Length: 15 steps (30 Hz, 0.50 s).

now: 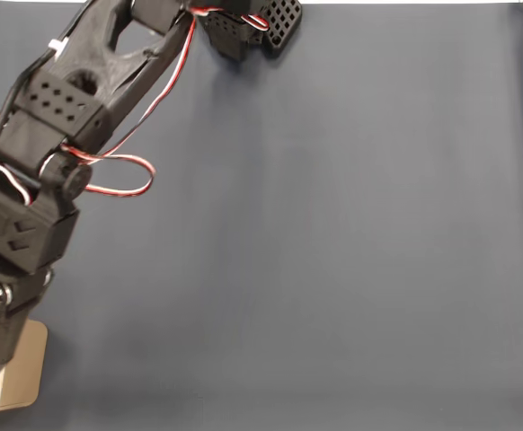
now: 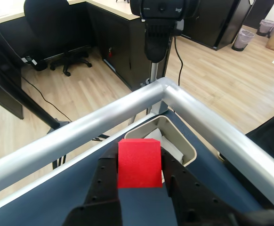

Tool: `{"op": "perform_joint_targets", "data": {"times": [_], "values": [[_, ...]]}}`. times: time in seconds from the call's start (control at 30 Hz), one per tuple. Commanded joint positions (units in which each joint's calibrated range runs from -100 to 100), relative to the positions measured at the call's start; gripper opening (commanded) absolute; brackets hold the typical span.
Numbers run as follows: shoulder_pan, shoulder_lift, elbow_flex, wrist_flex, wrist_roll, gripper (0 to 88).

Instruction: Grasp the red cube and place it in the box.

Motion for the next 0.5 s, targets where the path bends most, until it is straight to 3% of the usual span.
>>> {"op": "perform_joint_targets", "data": {"times": [0.0, 0.47], "values": [[1.38, 1.36, -7.56, -0.01, -0.34, 0.0], [3.58, 8.55, -16.32, -0.01, -0.05, 0.0]]}}
